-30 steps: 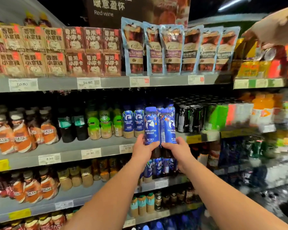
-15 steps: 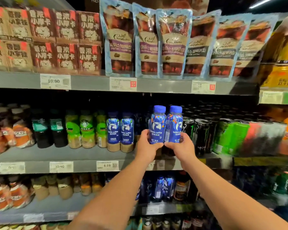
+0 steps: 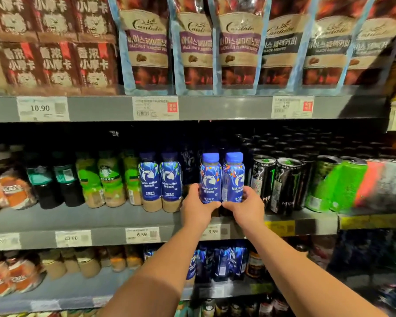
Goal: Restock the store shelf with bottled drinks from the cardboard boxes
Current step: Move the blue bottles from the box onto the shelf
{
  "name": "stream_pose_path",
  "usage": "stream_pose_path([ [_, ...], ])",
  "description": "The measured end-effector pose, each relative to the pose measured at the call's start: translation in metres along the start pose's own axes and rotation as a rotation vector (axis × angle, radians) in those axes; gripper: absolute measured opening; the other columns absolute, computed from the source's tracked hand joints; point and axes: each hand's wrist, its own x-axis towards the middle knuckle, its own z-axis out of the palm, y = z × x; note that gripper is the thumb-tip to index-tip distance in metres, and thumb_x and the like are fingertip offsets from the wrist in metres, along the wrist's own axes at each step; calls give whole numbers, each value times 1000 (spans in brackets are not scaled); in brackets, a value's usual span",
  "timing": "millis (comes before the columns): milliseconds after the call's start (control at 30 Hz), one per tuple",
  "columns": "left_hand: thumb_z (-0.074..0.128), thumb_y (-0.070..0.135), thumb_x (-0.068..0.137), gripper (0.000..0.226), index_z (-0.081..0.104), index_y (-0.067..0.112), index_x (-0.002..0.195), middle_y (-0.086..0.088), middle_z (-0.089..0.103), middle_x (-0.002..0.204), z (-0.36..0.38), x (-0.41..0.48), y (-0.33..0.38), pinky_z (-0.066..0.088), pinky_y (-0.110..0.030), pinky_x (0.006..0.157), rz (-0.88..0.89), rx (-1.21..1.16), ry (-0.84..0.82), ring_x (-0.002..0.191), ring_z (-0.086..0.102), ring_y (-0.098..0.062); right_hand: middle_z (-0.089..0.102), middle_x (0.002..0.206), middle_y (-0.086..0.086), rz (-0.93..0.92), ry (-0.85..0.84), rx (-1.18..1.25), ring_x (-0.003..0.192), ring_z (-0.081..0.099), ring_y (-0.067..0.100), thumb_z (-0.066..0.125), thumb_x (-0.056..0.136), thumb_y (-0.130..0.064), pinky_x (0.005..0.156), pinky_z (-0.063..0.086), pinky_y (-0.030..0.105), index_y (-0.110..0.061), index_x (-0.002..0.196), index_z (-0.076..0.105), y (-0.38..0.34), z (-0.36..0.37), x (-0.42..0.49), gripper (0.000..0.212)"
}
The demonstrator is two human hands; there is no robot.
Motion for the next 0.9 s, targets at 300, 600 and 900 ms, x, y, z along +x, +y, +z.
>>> stream_pose_path([
  [300, 81, 32, 69, 56, 49, 22, 114, 5, 65, 110, 1, 3, -7, 50, -33, 77, 101, 141, 32, 94, 61, -14, 60, 93, -8, 14, 26, -93, 84, 60, 13, 86, 64, -22, 73, 47, 28, -19, 110, 55, 0, 3, 4, 56],
  [600, 81, 30, 67, 56, 49, 25, 113, 7, 64, 109, -2, 7, -8, 50, -35, 80, 64, 146, -21, 96, 60, -14, 66, 107, 3, -72, -10, -170, 90, 58, 17, 80, 65, -9, 72, 44, 27, -17, 106, 55, -2, 1, -4, 49],
  [900, 80, 24, 67, 50, 52, 23, 107, 5, 55, 104, -3, 6, -8, 38, -27, 74, 67, 201, -42, 90, 50, -12, 65, 102, 0, -42, 17, -165, 87, 59, 16, 82, 64, -7, 70, 43, 26, -14, 112, 52, -4, 4, -9, 56],
])
